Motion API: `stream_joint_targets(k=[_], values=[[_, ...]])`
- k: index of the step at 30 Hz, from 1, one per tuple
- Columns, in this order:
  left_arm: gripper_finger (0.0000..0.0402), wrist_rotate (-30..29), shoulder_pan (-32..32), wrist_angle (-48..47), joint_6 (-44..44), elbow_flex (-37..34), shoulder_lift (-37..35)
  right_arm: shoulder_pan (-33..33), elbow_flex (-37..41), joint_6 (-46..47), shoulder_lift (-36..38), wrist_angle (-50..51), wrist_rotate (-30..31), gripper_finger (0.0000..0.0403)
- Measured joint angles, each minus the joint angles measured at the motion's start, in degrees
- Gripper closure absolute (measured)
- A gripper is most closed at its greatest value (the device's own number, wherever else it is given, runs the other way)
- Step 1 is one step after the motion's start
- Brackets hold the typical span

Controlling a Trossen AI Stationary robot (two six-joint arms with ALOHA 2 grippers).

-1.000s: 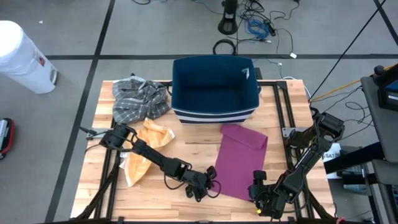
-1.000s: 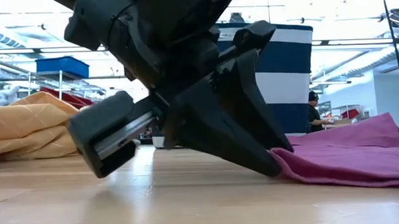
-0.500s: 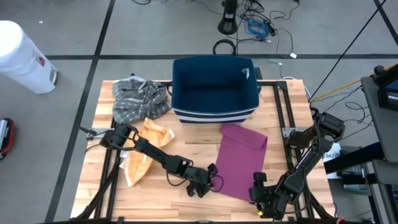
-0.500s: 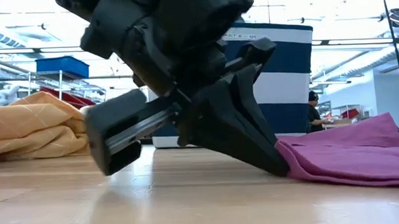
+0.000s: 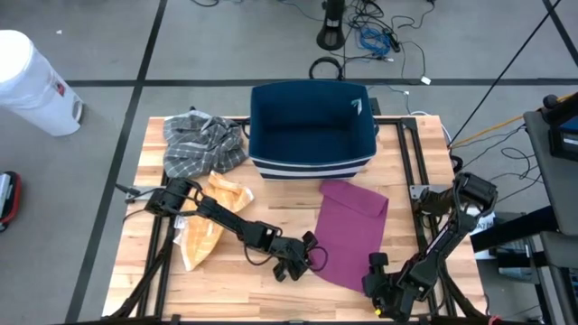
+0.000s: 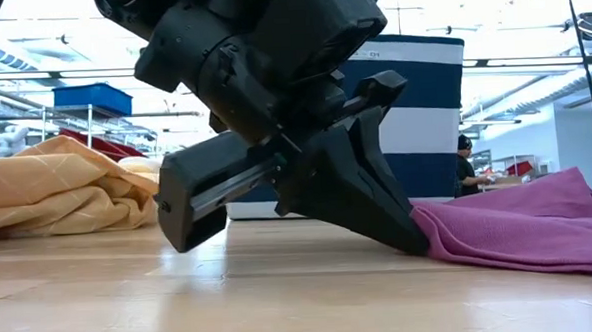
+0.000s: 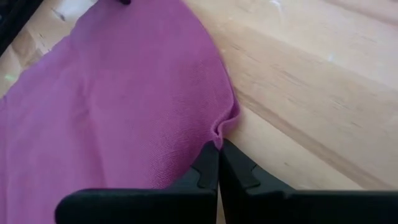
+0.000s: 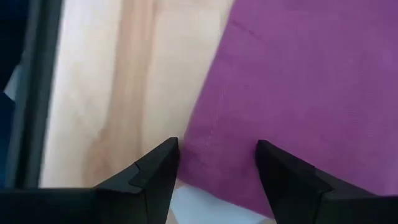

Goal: Fold towel
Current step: Fold the purple towel

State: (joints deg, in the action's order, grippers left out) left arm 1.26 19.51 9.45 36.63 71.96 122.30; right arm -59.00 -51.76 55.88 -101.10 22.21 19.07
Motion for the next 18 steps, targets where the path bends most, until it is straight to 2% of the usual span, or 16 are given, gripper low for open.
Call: stream_joint_targets(k=[3,5,11,18], values=[[0.0401,0.01,0.0,-0.68,-0.34,0.01,-0.02,-0.03,-0.69,0.45,-1.6,0.71,0.53,0.0208],[0.0401,0.03,0.0,-1.2,-0.88,0.02,-0.03,-0.04,-1.92,0.21,-2.23,1.96,0.74,0.0235],[0.0401,1.74,0.88,-2.38,-3.76,0.09,-0.28,0.01,-5.04,-5.86,-2.59,3.29,-0.37,0.0382],[0.0401,2.44,3.86,-3.94,-6.36,0.07,-1.04,0.48,-5.96,-6.19,-2.67,0.3,0.11,0.0398]])
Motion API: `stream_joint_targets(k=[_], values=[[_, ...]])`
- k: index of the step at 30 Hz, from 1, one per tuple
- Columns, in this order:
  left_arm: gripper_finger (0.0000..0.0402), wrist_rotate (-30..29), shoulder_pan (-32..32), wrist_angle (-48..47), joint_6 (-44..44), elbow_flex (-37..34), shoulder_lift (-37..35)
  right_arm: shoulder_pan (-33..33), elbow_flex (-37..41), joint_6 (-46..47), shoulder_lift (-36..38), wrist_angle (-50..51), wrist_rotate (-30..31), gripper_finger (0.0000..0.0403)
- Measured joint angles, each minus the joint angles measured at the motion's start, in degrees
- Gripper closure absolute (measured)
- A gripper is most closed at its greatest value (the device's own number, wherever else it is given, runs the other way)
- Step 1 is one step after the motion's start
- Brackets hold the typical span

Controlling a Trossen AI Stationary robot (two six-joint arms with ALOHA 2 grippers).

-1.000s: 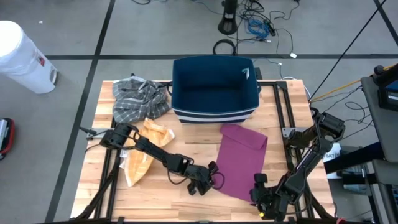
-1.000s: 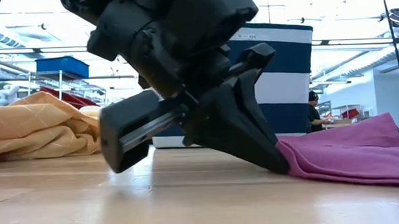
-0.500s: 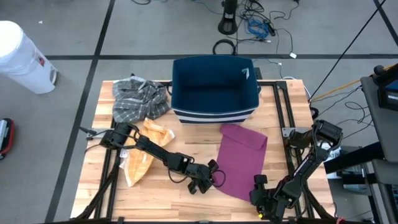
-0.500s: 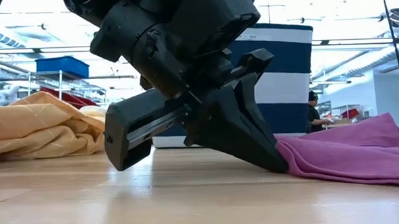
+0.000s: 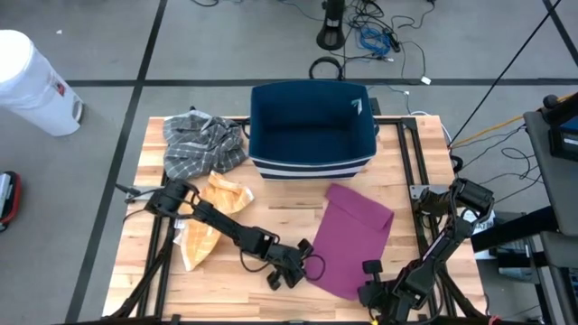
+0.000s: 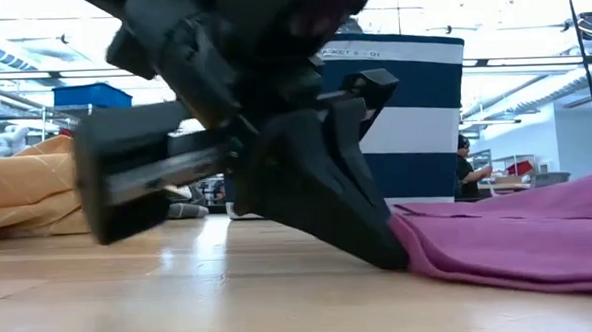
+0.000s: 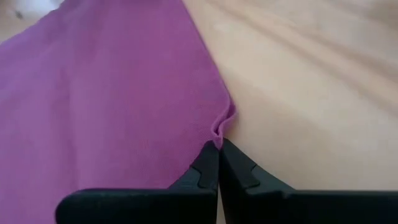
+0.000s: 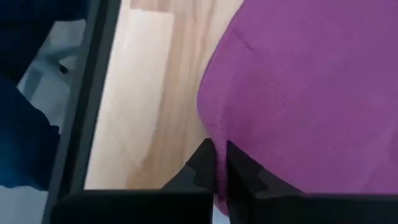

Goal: Fold towel
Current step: Fold the purple towel

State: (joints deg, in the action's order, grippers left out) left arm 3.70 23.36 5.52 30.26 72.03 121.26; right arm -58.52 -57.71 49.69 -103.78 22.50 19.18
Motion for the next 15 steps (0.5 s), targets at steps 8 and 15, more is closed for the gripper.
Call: stream_joint_targets(k=[8,15], values=[[0.0402,-4.43,1.64,0.21,1.71,0.0,-4.94,-0.04,-0.01,0.75,1.57,-2.42,1.78,0.04],[0.0402,-7.56,-0.02,0.46,1.44,-0.07,-6.13,-0.04,-0.09,2.29,4.46,-0.25,3.85,0.0401]])
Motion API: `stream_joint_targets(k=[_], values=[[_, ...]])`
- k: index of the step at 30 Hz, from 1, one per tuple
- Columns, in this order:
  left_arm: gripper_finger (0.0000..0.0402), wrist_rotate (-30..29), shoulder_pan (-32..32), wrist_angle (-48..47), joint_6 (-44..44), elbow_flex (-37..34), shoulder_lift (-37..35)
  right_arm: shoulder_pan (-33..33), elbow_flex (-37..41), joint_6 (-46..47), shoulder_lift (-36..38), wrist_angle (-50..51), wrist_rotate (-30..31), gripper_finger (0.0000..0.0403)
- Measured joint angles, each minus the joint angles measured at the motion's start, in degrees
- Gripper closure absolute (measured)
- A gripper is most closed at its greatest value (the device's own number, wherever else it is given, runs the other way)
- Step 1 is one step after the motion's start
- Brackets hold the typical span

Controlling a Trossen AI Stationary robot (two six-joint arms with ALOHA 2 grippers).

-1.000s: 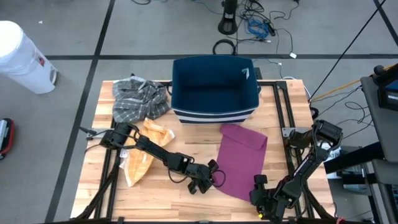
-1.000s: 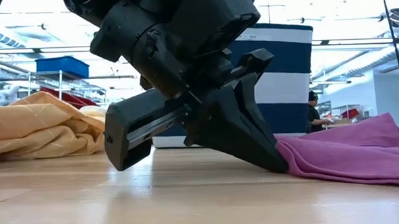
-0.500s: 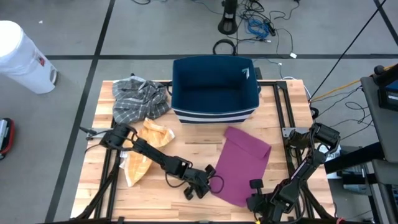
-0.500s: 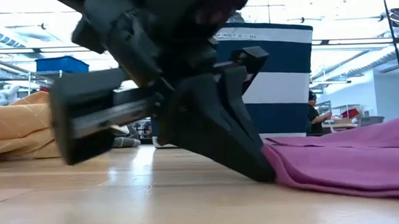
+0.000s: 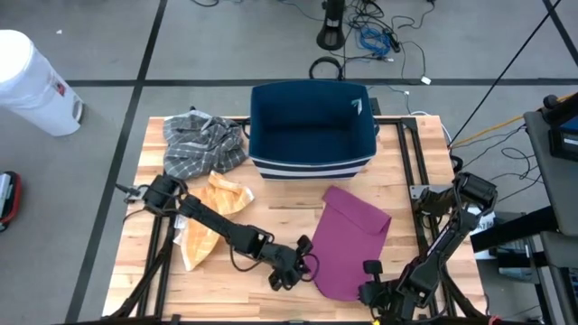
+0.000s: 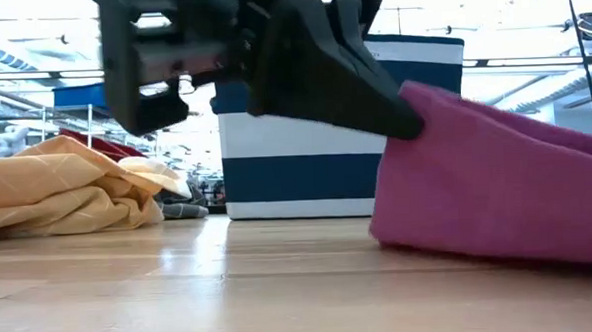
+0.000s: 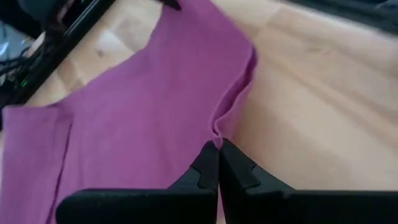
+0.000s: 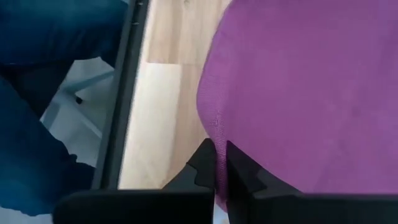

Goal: Fold towel
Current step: Fold the purple towel

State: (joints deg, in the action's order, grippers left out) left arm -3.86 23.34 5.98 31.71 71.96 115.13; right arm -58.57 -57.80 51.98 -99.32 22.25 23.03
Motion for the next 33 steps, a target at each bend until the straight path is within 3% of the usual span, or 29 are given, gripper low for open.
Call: stream_joint_targets(k=[13,25,33], values=[[0.0402,-10.61,-1.97,4.56,-2.86,-0.02,-0.5,-0.04,0.0,9.96,4.23,12.16,1.29,0.04],[0.0401,-16.42,-3.99,7.99,-4.48,-0.02,-0.52,-0.04,0.0,15.39,6.87,20.8,2.79,0.0398],[0.0401,-18.98,-5.33,8.26,-4.56,-0.02,-0.52,-0.02,0.0,24.01,8.05,32.64,5.68,0.0397]])
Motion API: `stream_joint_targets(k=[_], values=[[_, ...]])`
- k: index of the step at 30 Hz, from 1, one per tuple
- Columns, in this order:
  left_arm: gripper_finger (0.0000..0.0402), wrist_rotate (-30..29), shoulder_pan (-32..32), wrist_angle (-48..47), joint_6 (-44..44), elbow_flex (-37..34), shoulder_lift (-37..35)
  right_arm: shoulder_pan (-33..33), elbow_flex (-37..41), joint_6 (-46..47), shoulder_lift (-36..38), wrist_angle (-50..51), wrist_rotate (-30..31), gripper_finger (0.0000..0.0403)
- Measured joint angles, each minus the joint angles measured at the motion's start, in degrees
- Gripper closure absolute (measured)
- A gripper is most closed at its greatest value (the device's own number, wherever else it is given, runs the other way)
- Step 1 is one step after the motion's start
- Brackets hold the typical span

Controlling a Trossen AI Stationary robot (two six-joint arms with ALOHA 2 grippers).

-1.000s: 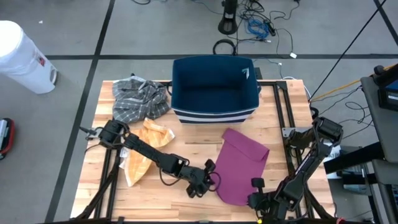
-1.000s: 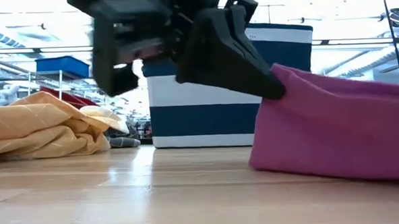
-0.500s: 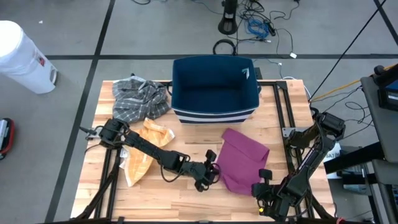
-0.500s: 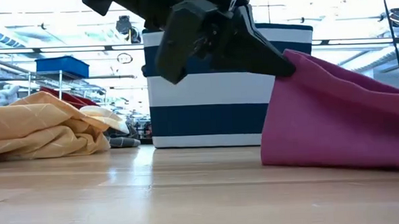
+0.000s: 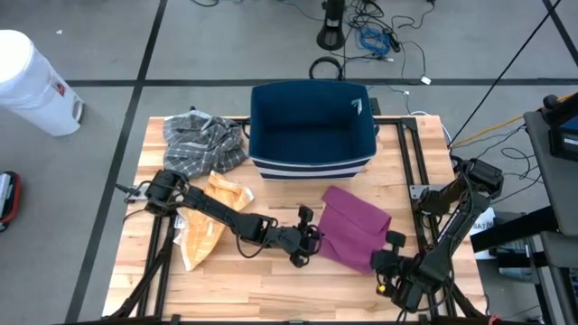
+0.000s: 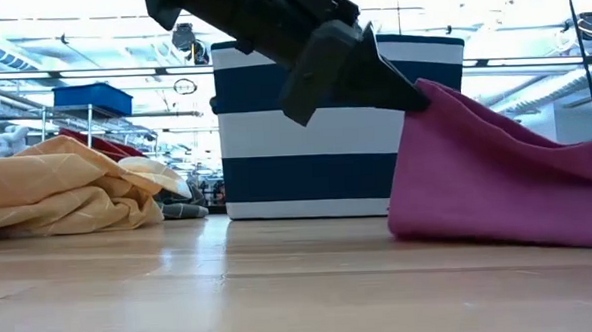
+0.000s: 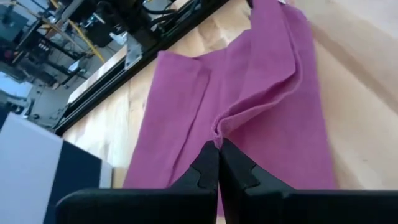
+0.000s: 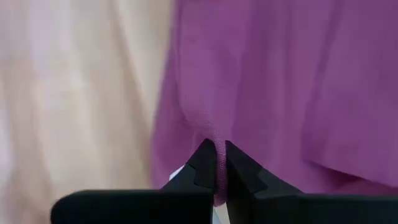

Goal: Fold towel
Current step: Fold the purple towel

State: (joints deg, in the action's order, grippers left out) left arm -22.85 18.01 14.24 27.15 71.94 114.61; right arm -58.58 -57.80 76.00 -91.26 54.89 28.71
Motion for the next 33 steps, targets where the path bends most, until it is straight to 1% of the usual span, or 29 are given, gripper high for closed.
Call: stream_joint_targets(k=[4,6,8,10,12,14,17,20,23,24,27,29,31,33], values=[[0.0401,0.32,-1.28,-1.15,0.07,0.0,0.0,0.06,0.0,3.93,0.0,3.47,0.26,0.0393],[0.0393,3.38,-2.21,-2.8,-0.65,0.0,0.0,0.11,0.0,4.1,0.0,3.44,0.26,0.0376],[0.0374,7.0,-3.07,-4.3,-2.48,0.0,0.02,0.15,0.0,4.26,0.0,3.15,0.0,0.0347],[0.0348,9.4,-3.74,-4.76,-4.12,0.0,0.02,0.28,0.0,5.61,0.0,3.44,-0.04,0.0311],[0.032,9.82,-4.27,-4.72,-5.69,0.01,0.08,0.57,0.0,7.35,-0.02,4.73,-0.03,0.0273],[0.0293,9.69,-4.64,-4.53,-6.61,0.0,0.11,1.15,0.0,11.13,-0.02,7.51,0.15,0.0239],[0.0261,7.61,-5.07,-4.26,-8.5,0.02,0.11,1.46,0.0,15.78,-0.02,11.61,-0.13,0.0214],[0.0243,6.2,-5.55,-4.48,-9.96,0.02,0.13,1.37,0.0,16.16,-0.04,11.62,-0.2,0.0211],[0.0239,6.87,-5.72,-4.75,-10.13,0.02,0.13,1.37,0.0,15.68,-0.04,10.39,-0.2,0.022],[0.0239,9.1,-5.72,-4.74,-10.14,0.02,0.13,1.37,0.0,15.11,-0.06,9.49,-0.2,0.0224],[0.0239,19.52,-5.63,-4.77,-10.14,0.02,0.15,1.39,0.0,13.08,-0.07,6.29,0.22,0.0233],[0.0239,25.47,-5.56,-5.18,-10.16,0.02,0.15,1.51,0.0,12.34,-0.07,4.82,1.2,0.0238],[0.0239,28.82,-5.58,-5.47,-10.16,0.06,0.74,1.53,0.0,12.52,-0.07,4.79,2.19,0.0242],[0.0239,29.61,-5.63,-6.53,-10.16,0.05,1.24,1.62,0.02,13.31,-0.09,5.05,2.92,0.0245]])
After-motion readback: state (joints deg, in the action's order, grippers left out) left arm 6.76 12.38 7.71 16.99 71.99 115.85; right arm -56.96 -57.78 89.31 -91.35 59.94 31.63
